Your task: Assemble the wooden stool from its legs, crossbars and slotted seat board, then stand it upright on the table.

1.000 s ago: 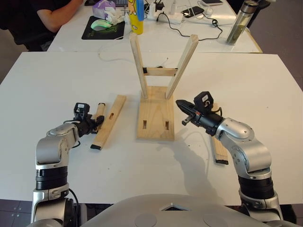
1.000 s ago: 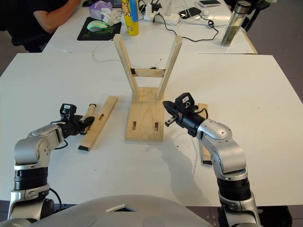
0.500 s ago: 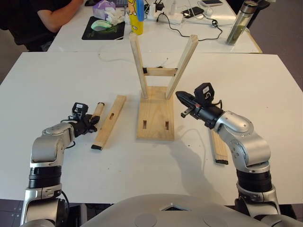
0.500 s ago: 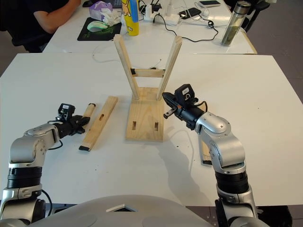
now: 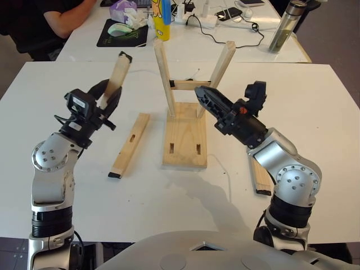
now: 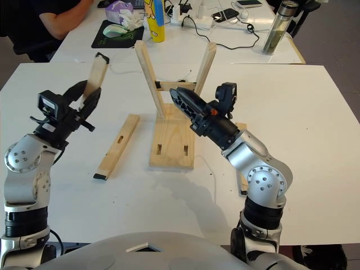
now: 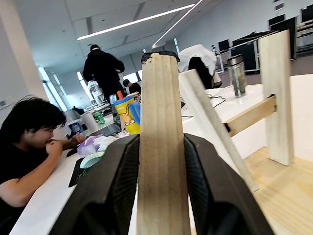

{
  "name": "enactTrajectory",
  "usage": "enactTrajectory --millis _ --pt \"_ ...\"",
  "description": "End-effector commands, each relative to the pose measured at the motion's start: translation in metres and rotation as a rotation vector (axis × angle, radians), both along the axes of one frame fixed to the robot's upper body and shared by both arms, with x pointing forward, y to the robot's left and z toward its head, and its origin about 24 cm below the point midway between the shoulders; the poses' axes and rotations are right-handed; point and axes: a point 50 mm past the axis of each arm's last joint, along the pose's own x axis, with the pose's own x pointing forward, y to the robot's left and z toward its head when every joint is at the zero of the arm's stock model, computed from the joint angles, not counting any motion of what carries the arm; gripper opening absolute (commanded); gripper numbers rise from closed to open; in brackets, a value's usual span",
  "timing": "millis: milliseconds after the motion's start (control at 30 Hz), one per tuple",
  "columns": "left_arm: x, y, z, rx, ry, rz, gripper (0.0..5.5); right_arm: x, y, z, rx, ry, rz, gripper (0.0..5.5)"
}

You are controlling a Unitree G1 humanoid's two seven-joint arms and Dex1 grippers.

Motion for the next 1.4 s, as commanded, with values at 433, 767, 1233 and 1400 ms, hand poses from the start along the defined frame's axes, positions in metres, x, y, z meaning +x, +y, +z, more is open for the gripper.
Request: enactTrajectory --millis 433,767,1233,1400 --pt "-0.011 -0.073 0.007 -0.049 -0.048 -0.268 1.33 0.003 0.014 0.016 0.214 0.126 0.122 2.48" --pt "-0.017 -0.08 -0.003 -0.02 -0.042 -0.255 1.33 0.016 0.017 0.014 0.243 0.144 0.12 2.48" --pt "-0.023 -0.085 -0.007 -0.034 -0.031 -0.232 1.33 0.015 0.024 0.006 0.233 0.179 0.139 0.52" --pt "-0.021 -0.083 -0.011 -0.029 -0.013 -0.211 1.33 0.016 0.022 0.006 0.236 0.178 0.133 0.45"
